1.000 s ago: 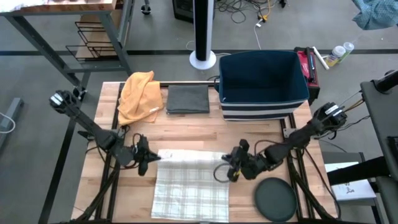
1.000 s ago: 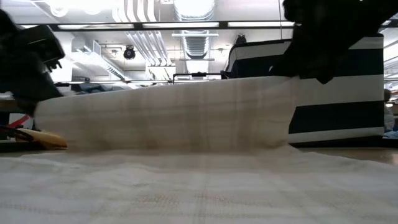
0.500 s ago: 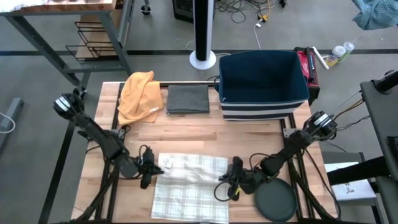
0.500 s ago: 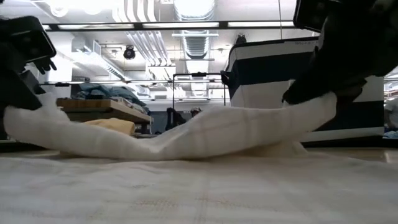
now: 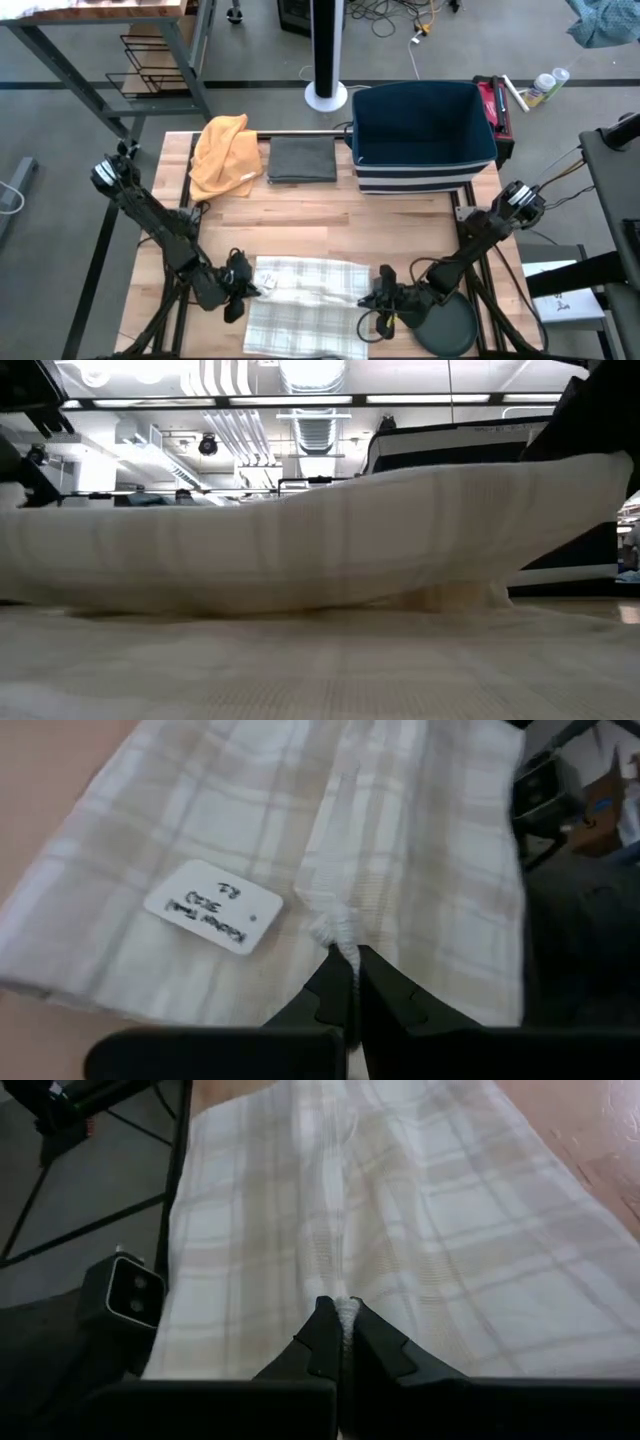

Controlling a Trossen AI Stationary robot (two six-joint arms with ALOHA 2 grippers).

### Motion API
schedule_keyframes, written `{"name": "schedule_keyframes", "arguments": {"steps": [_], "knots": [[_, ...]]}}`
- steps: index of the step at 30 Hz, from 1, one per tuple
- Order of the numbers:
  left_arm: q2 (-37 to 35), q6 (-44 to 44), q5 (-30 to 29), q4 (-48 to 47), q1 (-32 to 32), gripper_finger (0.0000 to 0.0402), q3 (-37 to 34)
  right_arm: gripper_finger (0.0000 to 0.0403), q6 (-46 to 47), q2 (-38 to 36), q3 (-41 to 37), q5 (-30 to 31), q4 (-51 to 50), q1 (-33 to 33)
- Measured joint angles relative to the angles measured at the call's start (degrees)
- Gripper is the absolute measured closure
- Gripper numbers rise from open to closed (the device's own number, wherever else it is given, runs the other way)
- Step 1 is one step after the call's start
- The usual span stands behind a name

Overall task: Fold kitchen towel into neat rectangle
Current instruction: Fold the white patterned towel

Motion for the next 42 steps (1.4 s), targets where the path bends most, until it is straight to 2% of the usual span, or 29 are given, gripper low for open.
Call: {"name": "schedule_keyframes", "arguments": {"steps": [8, 15, 20, 24, 28, 30, 36, 42], "knots": [[1.5, -5.0, -3.3, 0.0, -4.6, 0.0401, 0.9, 0.0403, 0.9, 0.2, 2.1, 3.4, 0.1, 3.6], [6.3, -8.6, -5.0, 0.3, -7.2, 0.0401, 2.7, 0.0403, 1.6, 5.3, 6.2, 4.2, 0.1, 4.7], [10.5, -8.8, -5.1, 0.9, -7.1, 0.0401, 4.8, 0.0403, 2.9, 12.0, 9.6, 3.6, -0.8, 4.4], [14.6, -9.6, -5.1, 1.2, -6.3, 0.0401, 5.2, 0.0403, 9.0, 16.1, 10.9, 2.3, -7.6, 3.0], [18.0, -10.4, -3.8, 1.9, -3.0, 0.0401, 4.3, 0.0403, 15.6, 15.8, 11.1, 2.8, -13.8, 1.2], [18.7, -9.3, -3.3, 2.8, -0.8, 0.0401, 3.9, 0.0403, 15.8, 15.2, 10.7, 3.5, -16.3, -0.1], [14.7, -1.0, -3.2, 0.5, 6.1, 0.0401, 0.9, 0.0403, 13.2, 11.6, 10.0, 1.7, -26.3, -6.2], [4.7, 1.9, -3.0, -7.3, 12.3, 0.0401, -4.6, 0.0403, 2.0, 8.6, 9.7, 0.6, -33.8, -13.2]]}}
